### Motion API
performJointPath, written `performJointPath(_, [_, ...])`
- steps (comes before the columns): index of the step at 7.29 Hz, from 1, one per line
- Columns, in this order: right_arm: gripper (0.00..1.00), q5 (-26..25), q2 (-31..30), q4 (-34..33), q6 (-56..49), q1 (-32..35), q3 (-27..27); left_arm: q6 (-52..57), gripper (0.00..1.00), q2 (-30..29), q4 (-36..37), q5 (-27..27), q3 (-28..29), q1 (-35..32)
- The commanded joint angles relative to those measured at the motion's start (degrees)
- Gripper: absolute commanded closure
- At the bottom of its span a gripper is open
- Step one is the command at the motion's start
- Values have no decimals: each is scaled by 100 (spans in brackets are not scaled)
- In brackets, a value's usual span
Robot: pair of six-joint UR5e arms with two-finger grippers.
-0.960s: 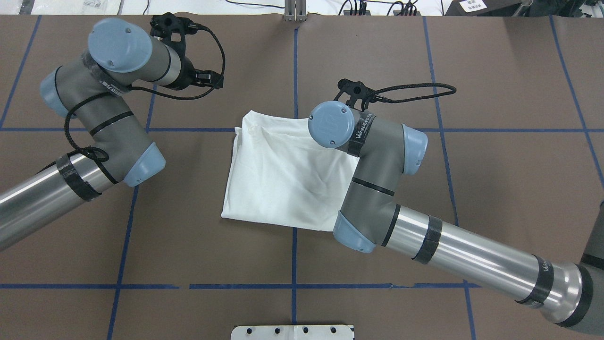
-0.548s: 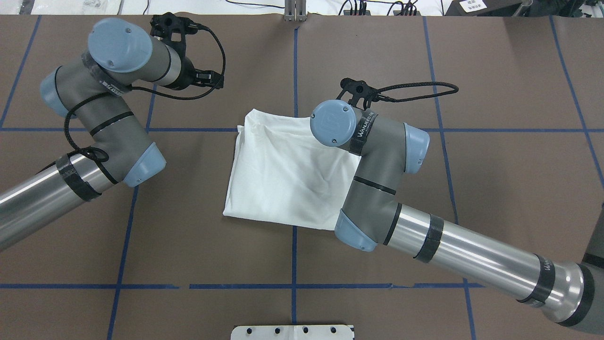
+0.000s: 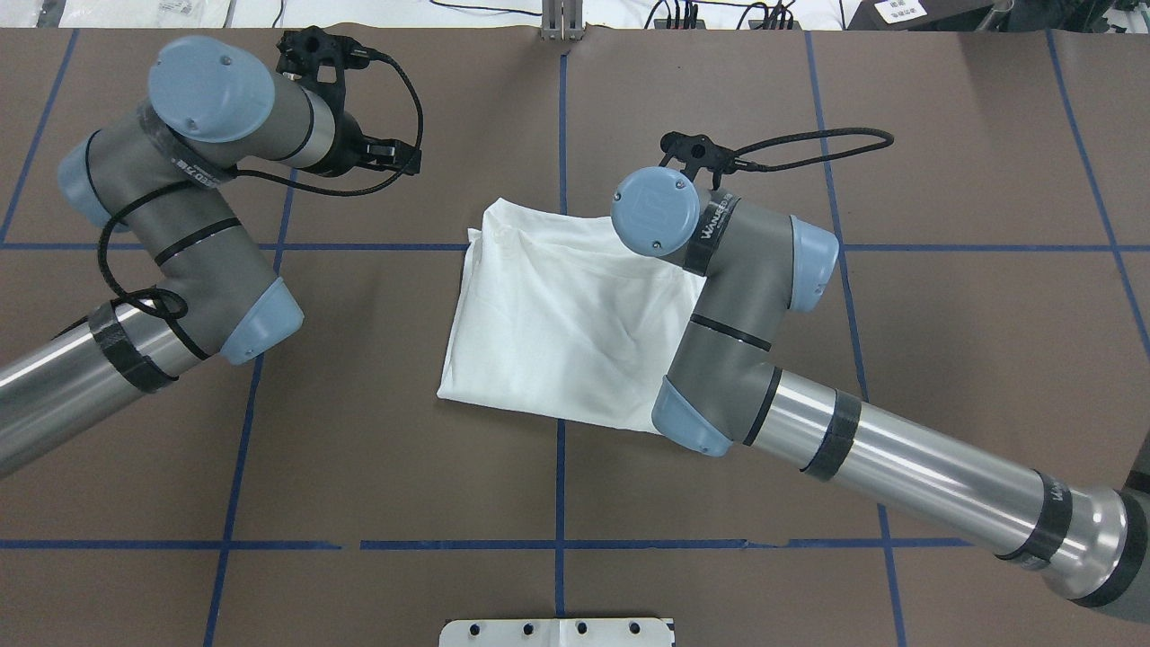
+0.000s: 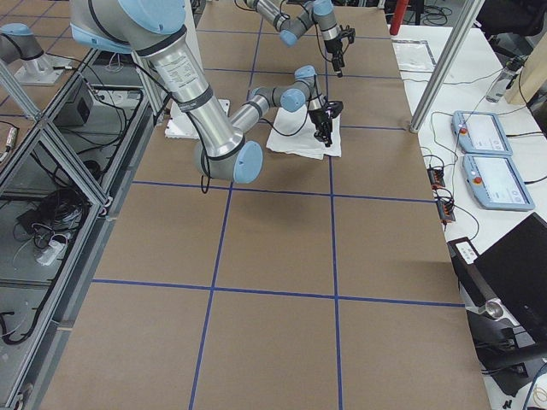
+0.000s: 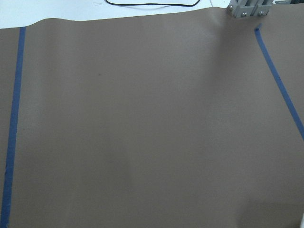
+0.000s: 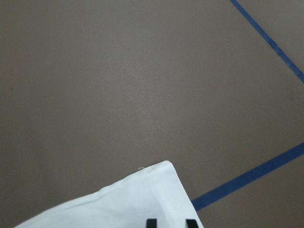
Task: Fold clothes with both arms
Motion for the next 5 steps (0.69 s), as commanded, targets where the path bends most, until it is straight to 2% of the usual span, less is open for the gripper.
performJointPath(1, [0,1209,-139,-80,-1068,601,504,376,0,475,273,-278,-748,-17])
performJointPath(3, [0,2211,-734,-831,-2568,1286,1521,1385,0,809,1710,-296,-1941,-201])
performJointPath(4, [0,2617,-1112,-1315,-3393,1673,2083,2104,0,1159,2083,-401,-2408,-515])
performJointPath(5, [0,2934,-1664,-1537,-4254,2051,2506,2711,0,1641,2208,-1028,-2761,-1041])
